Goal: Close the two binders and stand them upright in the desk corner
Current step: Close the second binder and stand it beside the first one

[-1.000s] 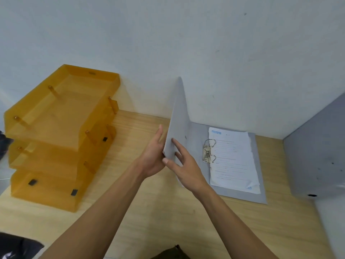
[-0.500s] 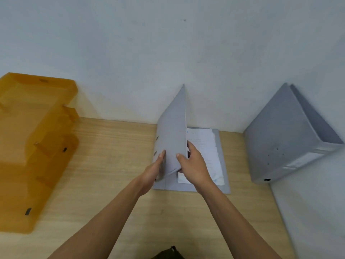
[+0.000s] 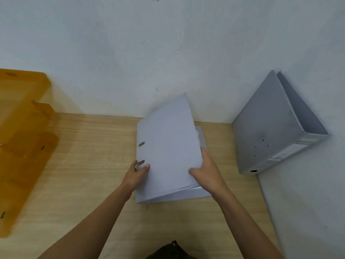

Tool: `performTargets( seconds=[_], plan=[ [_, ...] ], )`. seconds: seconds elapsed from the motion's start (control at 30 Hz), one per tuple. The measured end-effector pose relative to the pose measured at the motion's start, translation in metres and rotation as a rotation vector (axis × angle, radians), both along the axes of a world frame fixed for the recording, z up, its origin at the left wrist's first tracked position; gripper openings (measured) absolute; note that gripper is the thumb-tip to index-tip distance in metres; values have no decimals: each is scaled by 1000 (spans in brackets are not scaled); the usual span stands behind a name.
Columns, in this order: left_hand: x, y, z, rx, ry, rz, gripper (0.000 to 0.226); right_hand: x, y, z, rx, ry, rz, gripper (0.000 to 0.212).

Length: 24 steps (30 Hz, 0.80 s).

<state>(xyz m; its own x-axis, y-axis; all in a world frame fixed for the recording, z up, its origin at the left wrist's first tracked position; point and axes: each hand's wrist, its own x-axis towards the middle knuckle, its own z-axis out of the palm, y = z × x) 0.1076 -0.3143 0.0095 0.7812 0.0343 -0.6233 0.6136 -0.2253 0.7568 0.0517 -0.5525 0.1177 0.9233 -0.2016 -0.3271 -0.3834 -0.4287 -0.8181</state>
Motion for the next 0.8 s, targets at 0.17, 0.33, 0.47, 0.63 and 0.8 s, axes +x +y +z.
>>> performTargets(
  seconds=[0.17, 0.33, 0.47, 0.63, 0.8],
  plan=[
    [-1, -17, -7, -47, -49, 13, 31, 1, -37, -33, -148, -51, -82, 87],
    [-5, -31, -6, -35, -43, -52, 46, -7, -66, -75, -186, 84, -132, 91],
    [-11, -46, -10, 20, -73, -47, 58, -13, -82, -99, -184, 161, -112, 92],
    [-16, -60, -12, 140, -136, -16, 68, -23, -85, -123, -260, 236, -20, 89],
    [-17, -66, -16, 215, -156, -20, 70, -18, -78, -126, -539, 136, 223, 80]
  ],
)
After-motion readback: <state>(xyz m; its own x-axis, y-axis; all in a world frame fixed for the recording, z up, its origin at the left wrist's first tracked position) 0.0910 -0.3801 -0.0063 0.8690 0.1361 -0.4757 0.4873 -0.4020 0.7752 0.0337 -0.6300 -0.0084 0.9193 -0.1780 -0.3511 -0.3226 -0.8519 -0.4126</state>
